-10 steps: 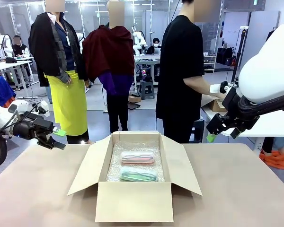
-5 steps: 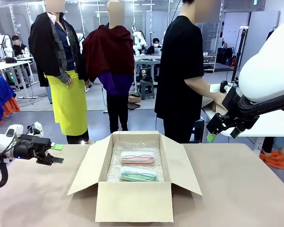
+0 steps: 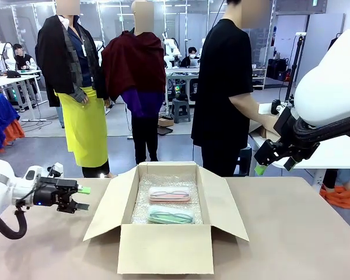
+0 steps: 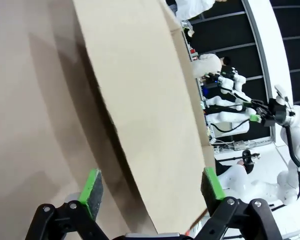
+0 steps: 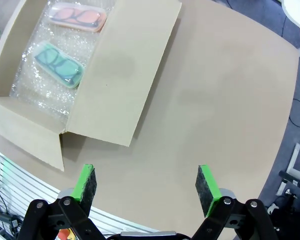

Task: Pack the glasses set securely to prepare it for shipping.
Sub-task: Position the Package Box on the left side of the table.

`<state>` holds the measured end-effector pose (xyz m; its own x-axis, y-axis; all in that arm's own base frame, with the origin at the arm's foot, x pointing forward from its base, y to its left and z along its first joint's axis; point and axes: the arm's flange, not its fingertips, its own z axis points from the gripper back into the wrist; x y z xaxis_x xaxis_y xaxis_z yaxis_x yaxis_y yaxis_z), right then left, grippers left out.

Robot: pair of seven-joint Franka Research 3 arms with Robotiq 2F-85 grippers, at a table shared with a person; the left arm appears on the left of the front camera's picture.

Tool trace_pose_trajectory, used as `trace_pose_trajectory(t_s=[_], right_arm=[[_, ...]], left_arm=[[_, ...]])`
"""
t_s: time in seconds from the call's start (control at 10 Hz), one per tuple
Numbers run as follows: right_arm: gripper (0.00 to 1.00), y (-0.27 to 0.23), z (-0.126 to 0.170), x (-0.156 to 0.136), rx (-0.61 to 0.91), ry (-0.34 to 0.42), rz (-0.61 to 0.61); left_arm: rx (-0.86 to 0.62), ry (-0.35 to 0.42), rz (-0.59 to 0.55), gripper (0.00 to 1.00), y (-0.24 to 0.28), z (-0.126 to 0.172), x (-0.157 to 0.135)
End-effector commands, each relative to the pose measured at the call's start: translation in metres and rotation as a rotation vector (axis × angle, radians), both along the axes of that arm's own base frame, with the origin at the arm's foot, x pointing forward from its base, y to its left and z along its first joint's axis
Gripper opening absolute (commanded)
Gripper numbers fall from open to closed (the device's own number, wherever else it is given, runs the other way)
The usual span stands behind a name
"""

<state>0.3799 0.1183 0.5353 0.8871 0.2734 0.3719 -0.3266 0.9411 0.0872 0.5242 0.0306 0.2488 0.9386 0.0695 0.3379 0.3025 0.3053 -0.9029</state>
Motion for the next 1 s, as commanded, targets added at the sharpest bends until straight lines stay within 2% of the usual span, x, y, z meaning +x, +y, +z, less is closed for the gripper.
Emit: trace_pose_trajectory(t_s=[0.0,0.1,0.3,0.6,0.8,0.9], right_arm=[[1.00,-0.002,0.000,0.002,-0.003,-0.008,0.020],[1.00,-0.002,0.000,0.002,-0.003,-0.008,0.020],[1.00,-0.002,0.000,0.002,-0.003,-0.008,0.020],[1.00,-0.002,0.000,0.002,-0.003,-0.008,0.020],[1.00,-0.002,0.000,0.002,-0.003,-0.008,0.020],[1.00,-0.002,0.000,0.002,-0.003,-0.008,0.020]], left_arm=[[0.018,0.030,0.061,1.00,-0.016,-0.009,0.010],[0.005,0.071,0.065,1.00,-0.023,-0.016,0.012],[-0.018,0.103,0.024,1.00,-0.036,-0.023,0.010],[-0.057,0.100,-0.009,1.00,-0.053,-0.022,0.002],[-0.093,0.108,-0.009,1.00,-0.060,-0.010,-0.005],[-0.108,0.095,-0.022,0.69,-0.061,-0.004,-0.008]])
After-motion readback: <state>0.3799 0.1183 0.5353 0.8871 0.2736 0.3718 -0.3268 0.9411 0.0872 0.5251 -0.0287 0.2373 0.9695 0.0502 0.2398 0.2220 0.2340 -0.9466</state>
